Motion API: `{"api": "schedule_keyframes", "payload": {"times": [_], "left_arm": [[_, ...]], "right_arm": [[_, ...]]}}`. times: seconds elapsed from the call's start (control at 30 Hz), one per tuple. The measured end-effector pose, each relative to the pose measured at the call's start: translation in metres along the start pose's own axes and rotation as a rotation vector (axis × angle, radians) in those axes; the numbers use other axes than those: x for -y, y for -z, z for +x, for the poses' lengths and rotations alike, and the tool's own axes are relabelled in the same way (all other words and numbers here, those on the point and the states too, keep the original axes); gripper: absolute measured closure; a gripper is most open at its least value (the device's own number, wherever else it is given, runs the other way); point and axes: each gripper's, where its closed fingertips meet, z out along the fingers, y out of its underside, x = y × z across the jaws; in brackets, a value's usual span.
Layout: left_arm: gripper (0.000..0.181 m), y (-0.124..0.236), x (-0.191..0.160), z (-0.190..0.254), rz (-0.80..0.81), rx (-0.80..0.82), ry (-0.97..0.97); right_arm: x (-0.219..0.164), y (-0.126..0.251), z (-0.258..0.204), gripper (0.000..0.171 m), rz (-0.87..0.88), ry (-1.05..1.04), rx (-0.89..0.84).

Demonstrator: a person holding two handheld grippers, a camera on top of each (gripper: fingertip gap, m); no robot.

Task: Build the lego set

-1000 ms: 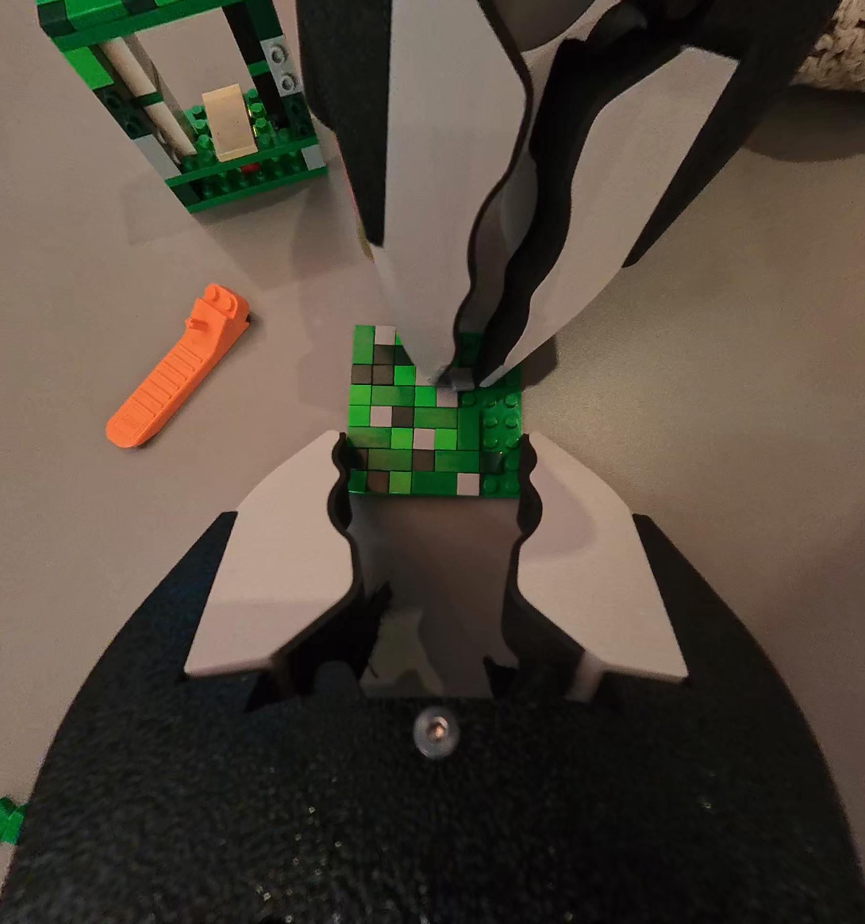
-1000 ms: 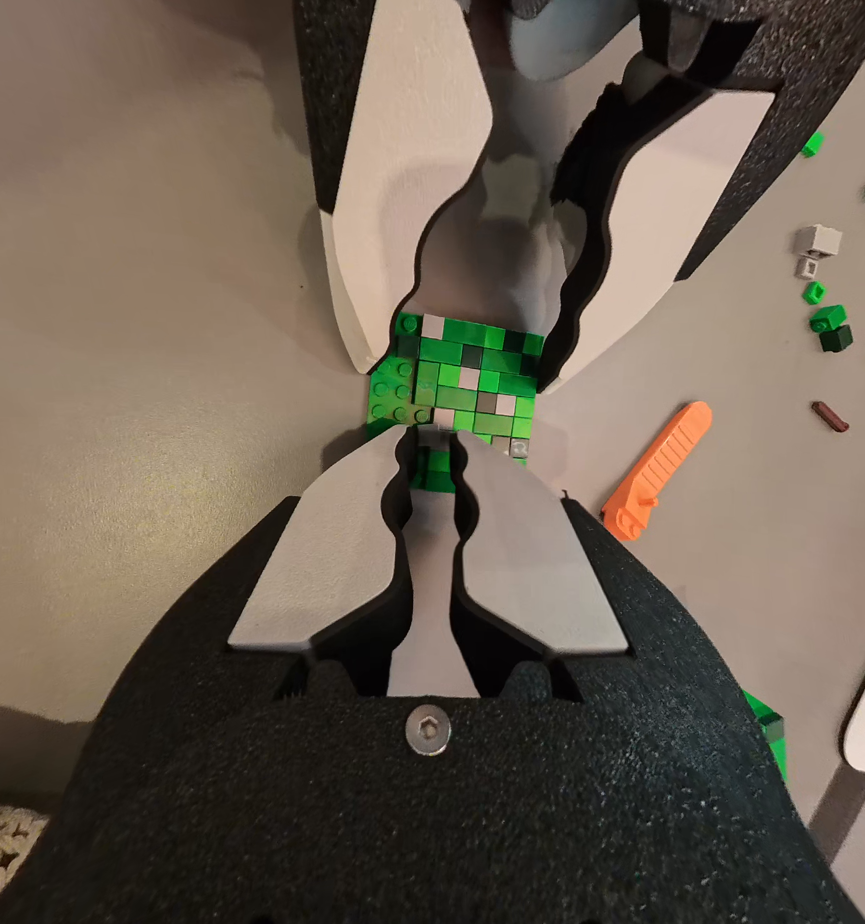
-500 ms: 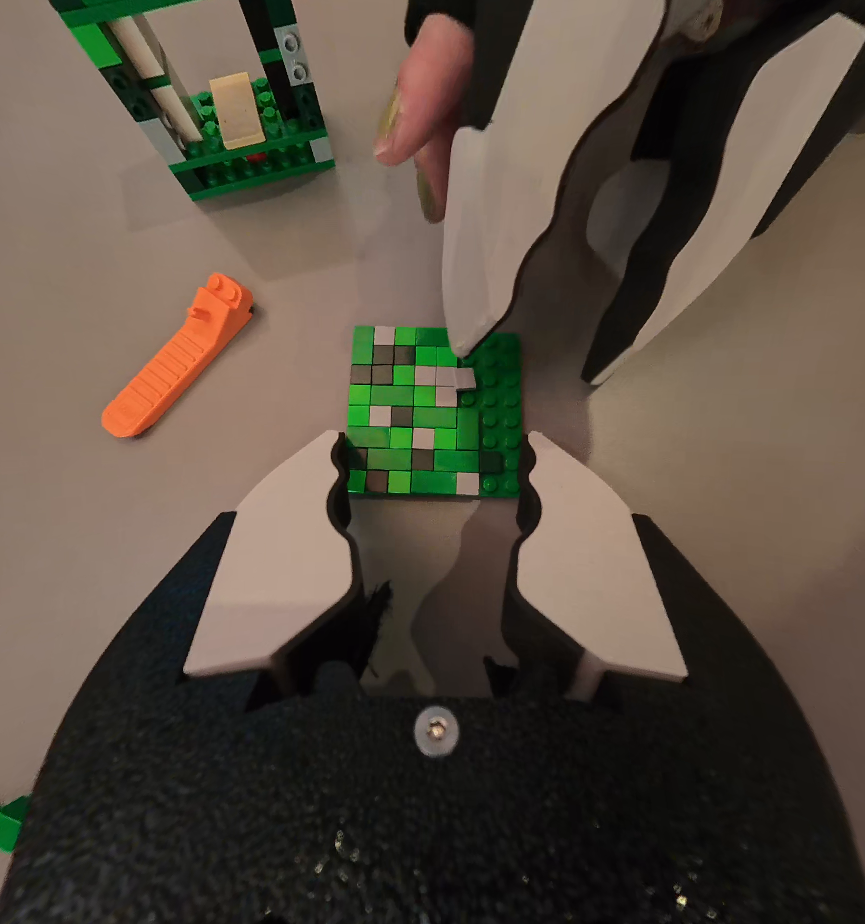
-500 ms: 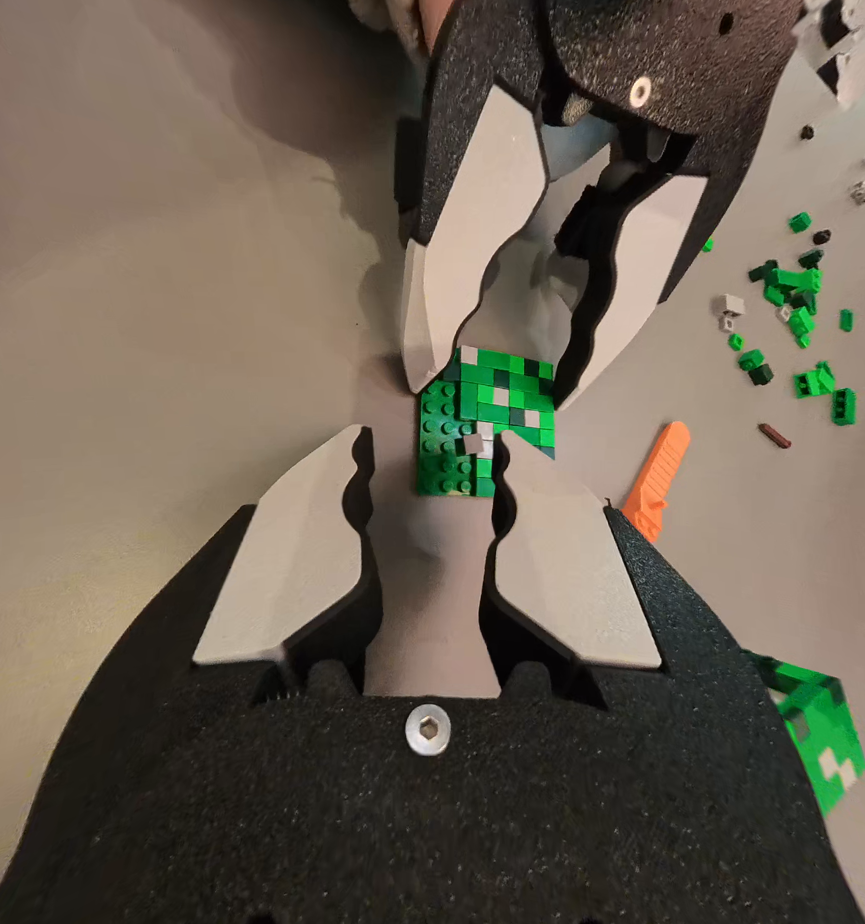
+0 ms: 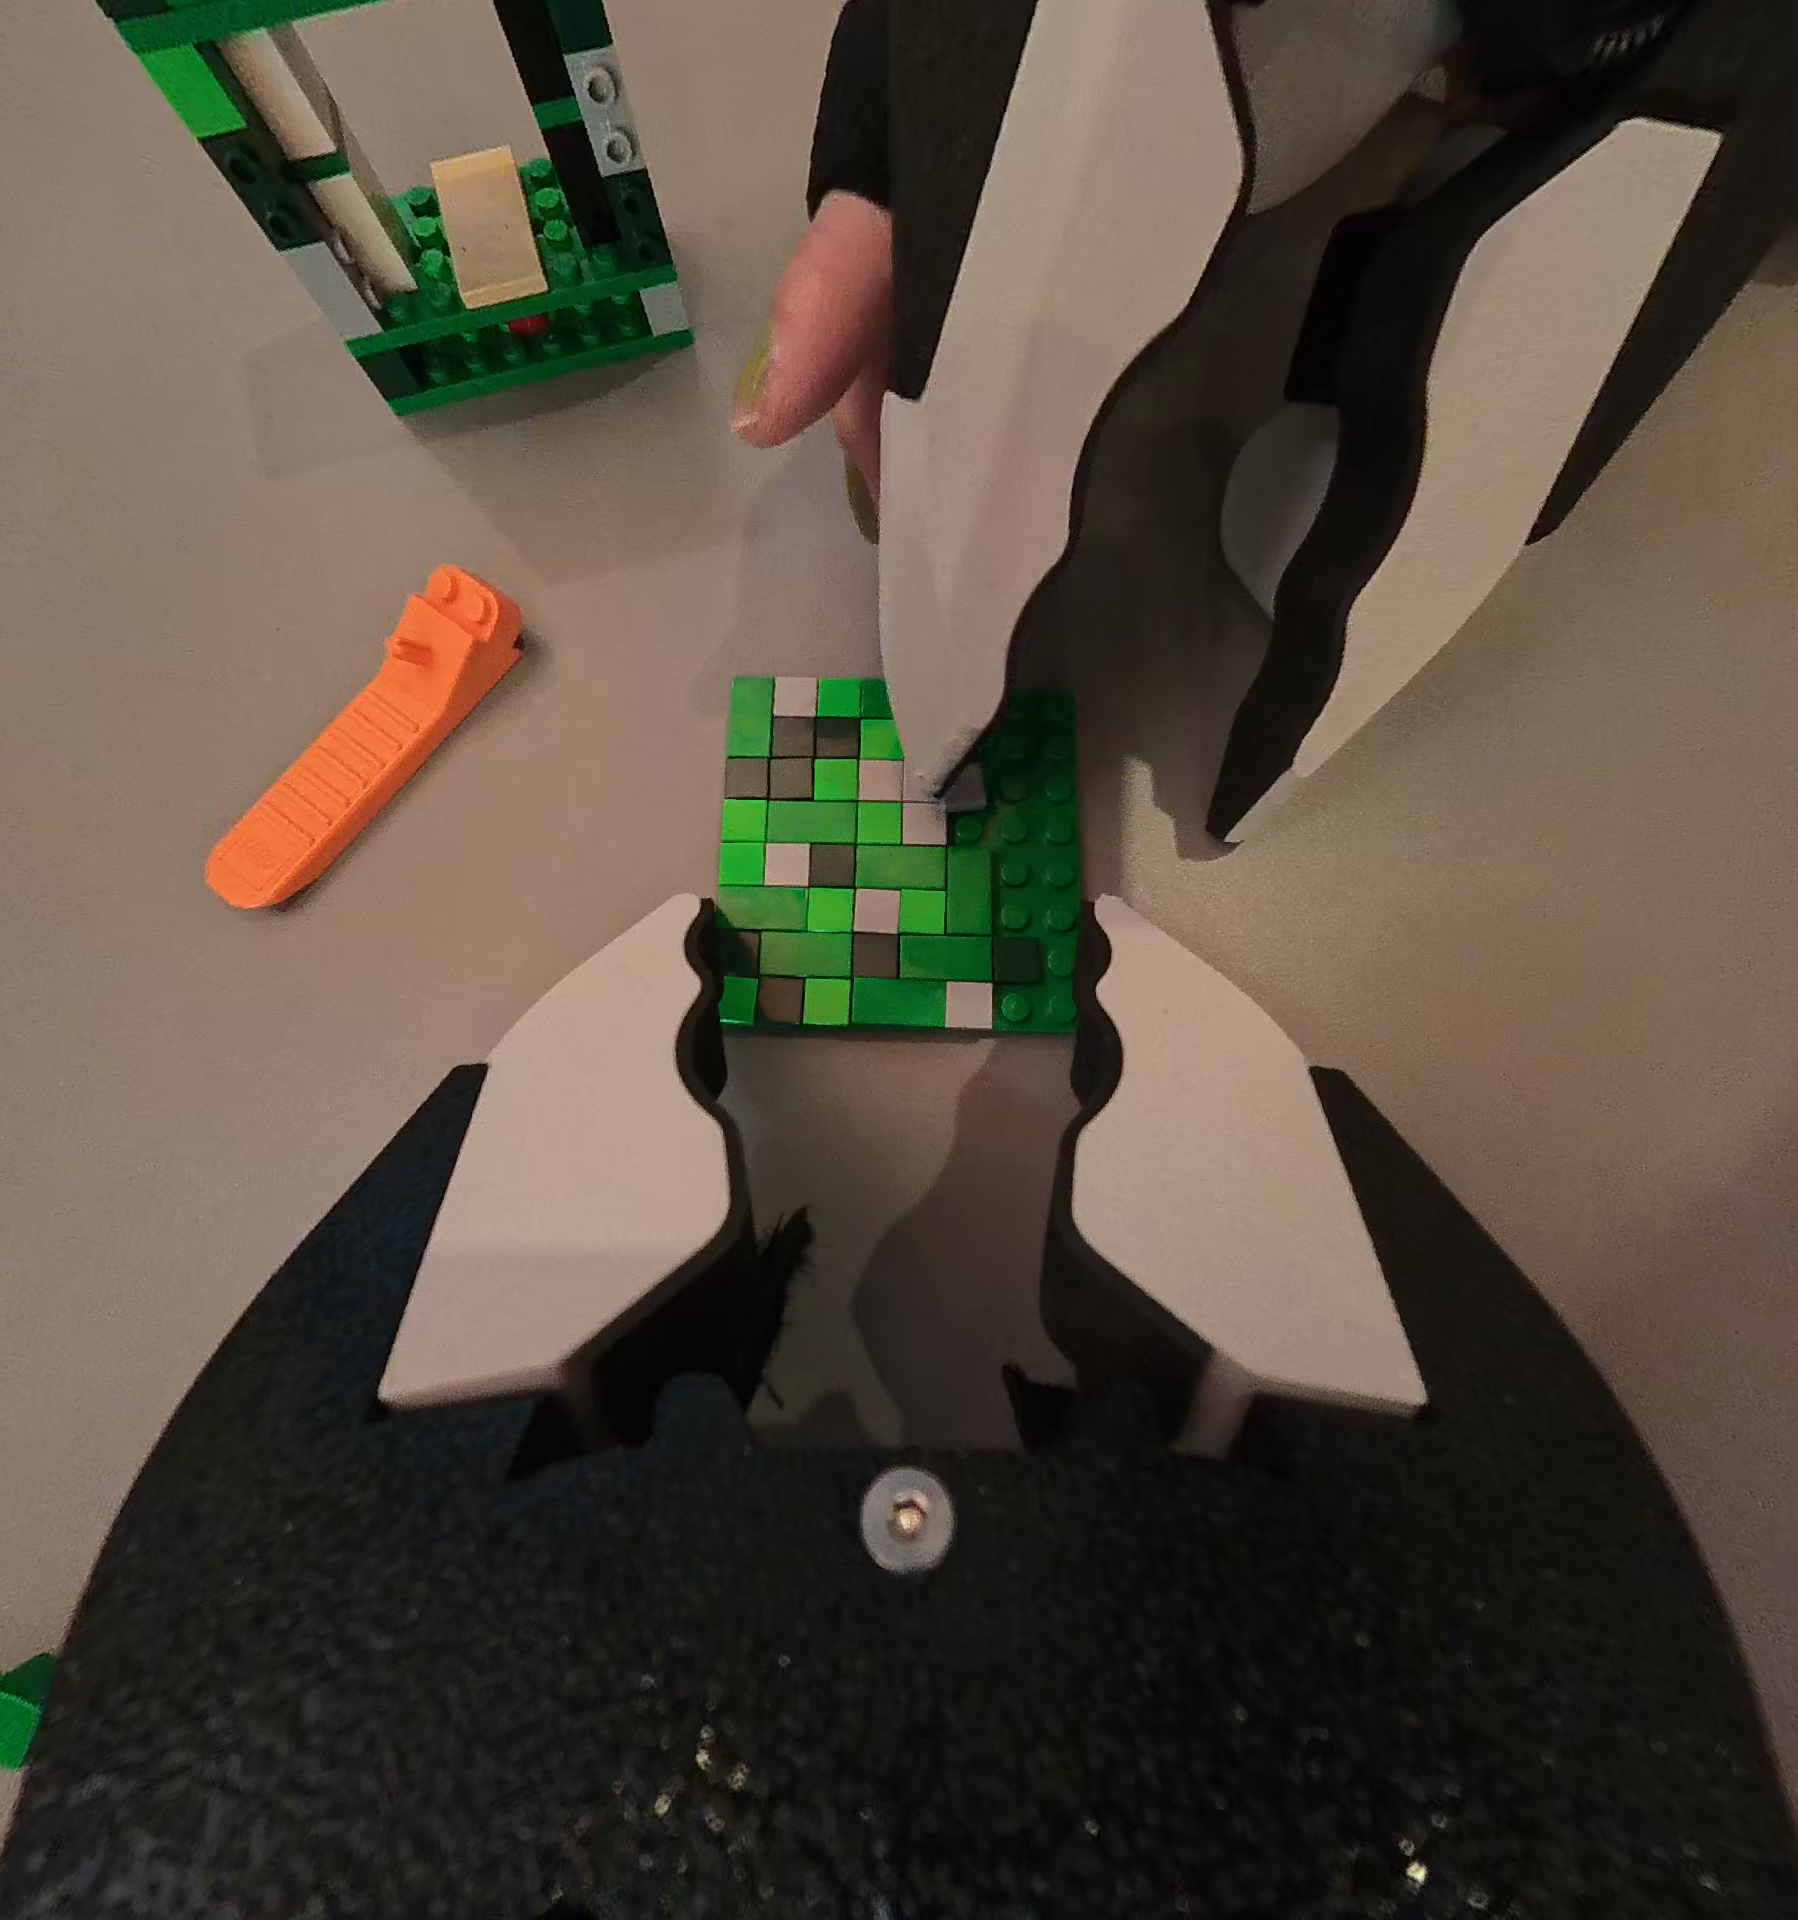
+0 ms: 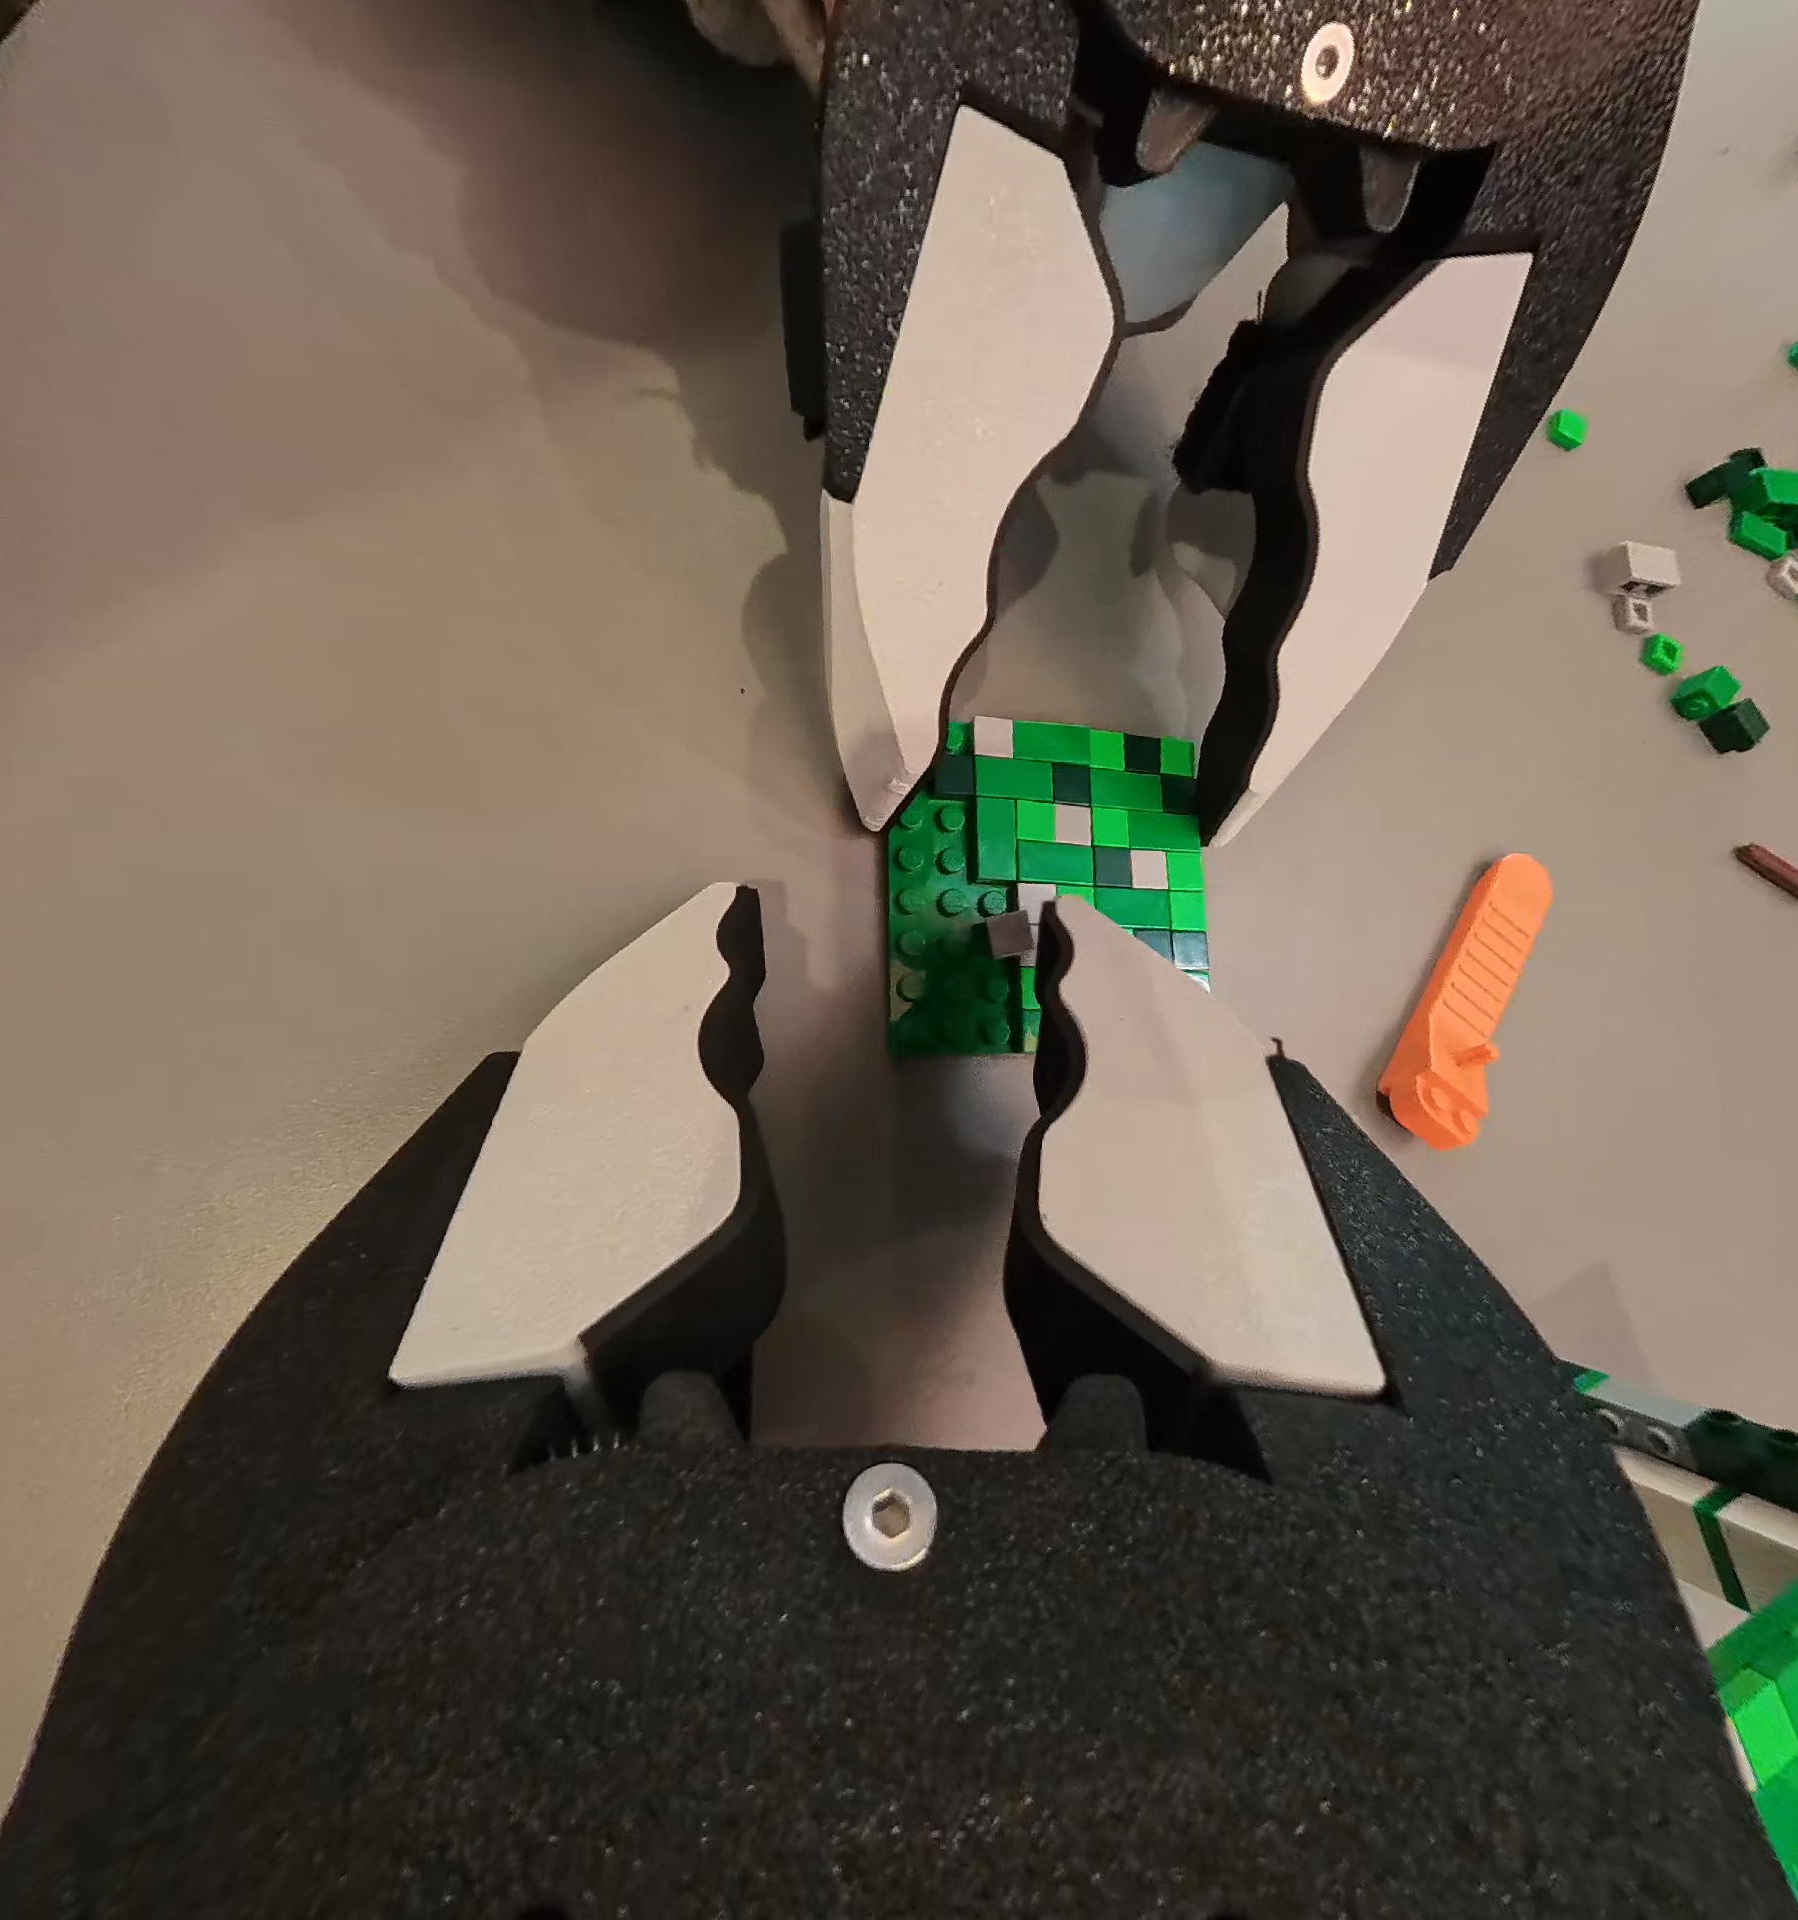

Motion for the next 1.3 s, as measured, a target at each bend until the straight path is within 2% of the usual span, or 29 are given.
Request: {"api": "schedule_keyframes", "payload": {"times": [0.23, 0.37, 0.53, 0.77, 0.87, 1.1, 1.2, 1.3], "left_arm": [[0.117, 0.0, 0.0, 0.0, 0.001, 0.0, 0.002], [0.117, 0.0, 0.0, -0.001, 0.005, 0.001, 0.01], [0.117, 0.002, 0.003, -0.003, 0.049, -0.031, 0.072], [0.117, 0.016, 0.017, -0.007, 0.175, -0.103, 0.182], [0.117, 0.018, 0.019, -0.006, 0.186, -0.11, 0.187], [0.117, 0.016, 0.018, -0.005, 0.175, -0.109, 0.191], [0.117, 0.017, 0.019, -0.005, 0.181, -0.107, 0.192], [0.117, 0.017, 0.019, -0.005, 0.179, -0.1, 0.183]], "right_arm": [[-0.002, -0.002, -0.001, 0.123, -0.012, -0.06, 0.048], [-0.003, 0.0, 0.001, 0.12, -0.019, -0.033, 0.017], [-0.001, 0.009, 0.008, 0.122, 0.033, 0.154, -0.147], [0.007, 0.02, 0.029, 0.135, 0.04, 0.572, -0.581], [0.009, 0.017, 0.037, 0.14, -0.006, 0.68, -0.694], [0.013, 0.016, 0.041, 0.15, -0.048, 0.777, -0.785], [0.009, 0.013, 0.042, 0.163, -0.09, 0.81, -0.8], [0.009, 0.013, 0.041, 0.163, -0.096, 0.793, -0.798]]}}
